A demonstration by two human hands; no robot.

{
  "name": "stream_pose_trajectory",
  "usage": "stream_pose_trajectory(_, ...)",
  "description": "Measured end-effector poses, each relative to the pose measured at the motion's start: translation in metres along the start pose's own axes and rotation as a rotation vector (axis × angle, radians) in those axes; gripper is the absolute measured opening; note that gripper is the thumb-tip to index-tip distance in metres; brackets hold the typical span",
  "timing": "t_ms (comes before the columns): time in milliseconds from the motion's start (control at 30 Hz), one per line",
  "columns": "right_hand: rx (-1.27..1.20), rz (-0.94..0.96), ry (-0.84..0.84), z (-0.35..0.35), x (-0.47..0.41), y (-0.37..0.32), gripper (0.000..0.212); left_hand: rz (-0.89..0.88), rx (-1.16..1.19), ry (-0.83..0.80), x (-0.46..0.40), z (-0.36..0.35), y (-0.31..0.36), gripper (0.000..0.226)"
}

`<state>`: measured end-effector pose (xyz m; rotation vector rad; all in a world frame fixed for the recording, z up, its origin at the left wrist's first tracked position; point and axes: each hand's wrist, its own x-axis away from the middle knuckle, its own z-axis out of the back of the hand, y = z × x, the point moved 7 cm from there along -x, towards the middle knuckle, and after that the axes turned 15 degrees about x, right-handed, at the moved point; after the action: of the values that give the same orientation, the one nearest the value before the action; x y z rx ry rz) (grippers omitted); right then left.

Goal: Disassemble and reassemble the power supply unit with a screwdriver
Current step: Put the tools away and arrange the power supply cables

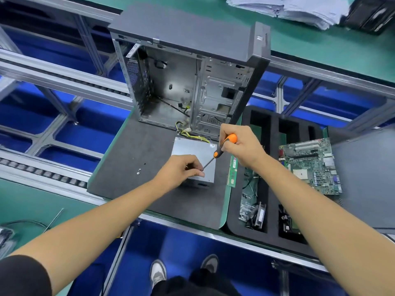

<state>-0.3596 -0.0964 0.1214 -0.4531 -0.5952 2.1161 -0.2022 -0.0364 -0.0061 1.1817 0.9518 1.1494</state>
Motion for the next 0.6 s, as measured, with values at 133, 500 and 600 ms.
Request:
stream_pose_trajectory(133,0.031,0.014,-0.015,0.0,0.0,-0.001,0.002,-0.009,-0.024,-0.029,-0.001,-0.002,0.0,0.015)
stream_pose_trajectory(500,0.338,0.193,-0.158,-0.013,0.005,-0.02,0.005,-0.125,-0.347,-0.015,-0.006,-0.017,0.004,0.013)
stream_pose_trajectory(600,0.398,0.212,-0.172,-0.016,0.008,-0.015,0.004,-0.141,-0.384,0.045,-0.005,-0.023,0.004,0.017)
